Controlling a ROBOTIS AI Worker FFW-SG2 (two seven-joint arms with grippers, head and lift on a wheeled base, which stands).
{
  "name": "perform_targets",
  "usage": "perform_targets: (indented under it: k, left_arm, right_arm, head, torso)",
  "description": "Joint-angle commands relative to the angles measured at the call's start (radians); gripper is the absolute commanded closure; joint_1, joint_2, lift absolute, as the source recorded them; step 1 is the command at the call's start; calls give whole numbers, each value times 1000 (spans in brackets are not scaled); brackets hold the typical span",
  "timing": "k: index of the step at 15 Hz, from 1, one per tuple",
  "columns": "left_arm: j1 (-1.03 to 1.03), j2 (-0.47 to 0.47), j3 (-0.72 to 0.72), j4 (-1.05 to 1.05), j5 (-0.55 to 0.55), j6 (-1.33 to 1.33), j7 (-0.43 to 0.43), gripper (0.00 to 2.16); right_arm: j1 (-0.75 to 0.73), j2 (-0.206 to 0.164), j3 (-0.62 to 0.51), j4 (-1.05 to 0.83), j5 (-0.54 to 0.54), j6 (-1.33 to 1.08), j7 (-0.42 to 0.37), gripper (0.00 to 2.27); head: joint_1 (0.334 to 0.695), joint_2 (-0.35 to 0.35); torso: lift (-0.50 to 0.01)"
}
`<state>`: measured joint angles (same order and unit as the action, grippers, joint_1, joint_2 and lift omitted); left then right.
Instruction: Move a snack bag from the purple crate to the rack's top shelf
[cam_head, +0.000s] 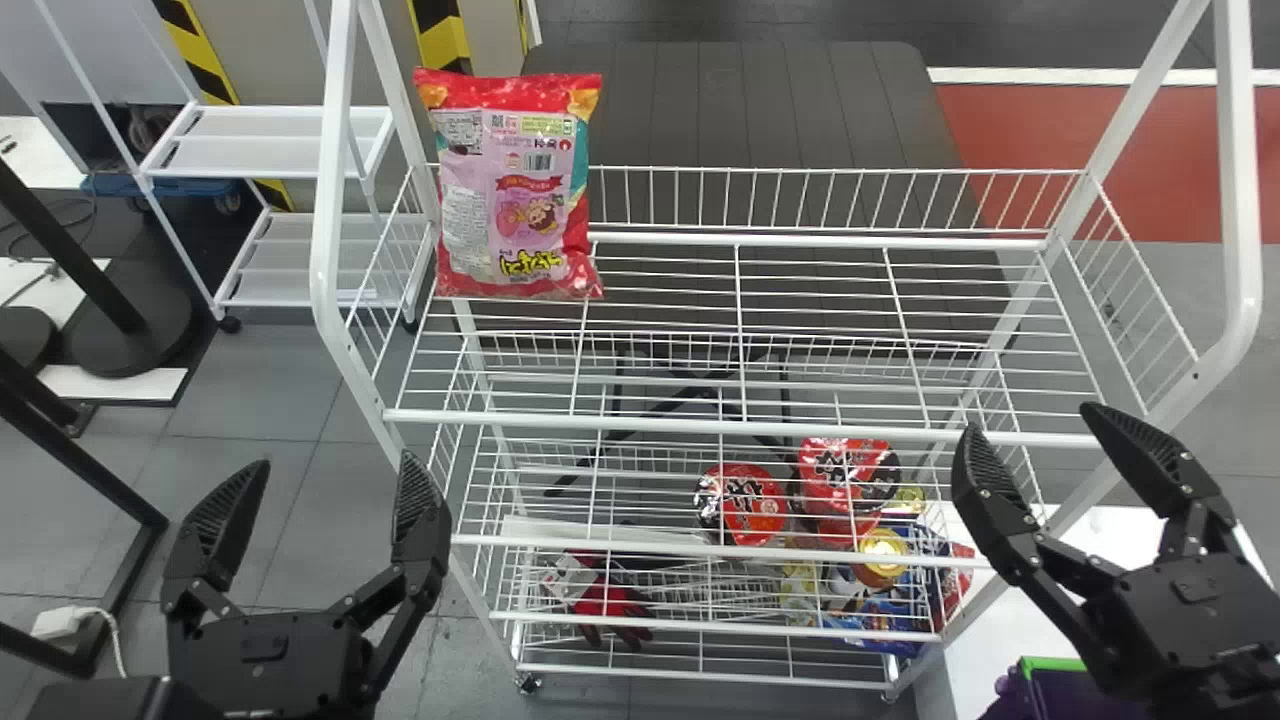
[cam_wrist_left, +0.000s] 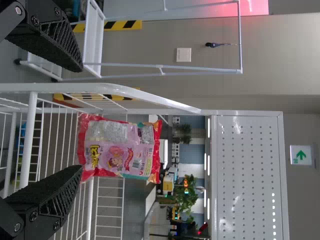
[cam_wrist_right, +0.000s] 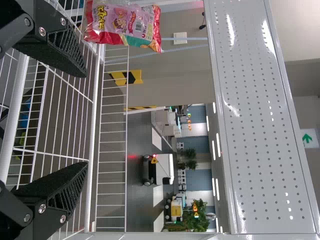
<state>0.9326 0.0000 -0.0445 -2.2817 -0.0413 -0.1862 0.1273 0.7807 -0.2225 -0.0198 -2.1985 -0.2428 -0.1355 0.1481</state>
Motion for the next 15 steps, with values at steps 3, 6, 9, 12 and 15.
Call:
perform_targets:
  k: [3,6,9,12,15]
  left_arm:
    - [0,-3,0,-1,1,1,0,137]
    - [0,-3,-9,2,-3,4,3,137]
    - [3,-3,-9,1,-5,4,9,137]
    - [8,-3,-14,-1,-6,-2,17,137]
    - [11,-3,-14,-2,-8,1,17,137]
  right_arm:
    - [0,3,3,-1,-9,9,-15,218]
    - [6,3,3,-1,-7,9,-15,208]
    - [11,3,3,-7,-7,9,-15,208]
    - [14,0,4,-10,-7,0,-13,208]
    - [15,-3,4,-10,-6,-9,-1,208]
  head:
    - [695,36]
    - [695,34]
    - [695,30]
    - [695,35]
    - [695,35]
  torso:
    - [-11]
    - [-11]
    - [-11]
    - [-11]
    - [-11]
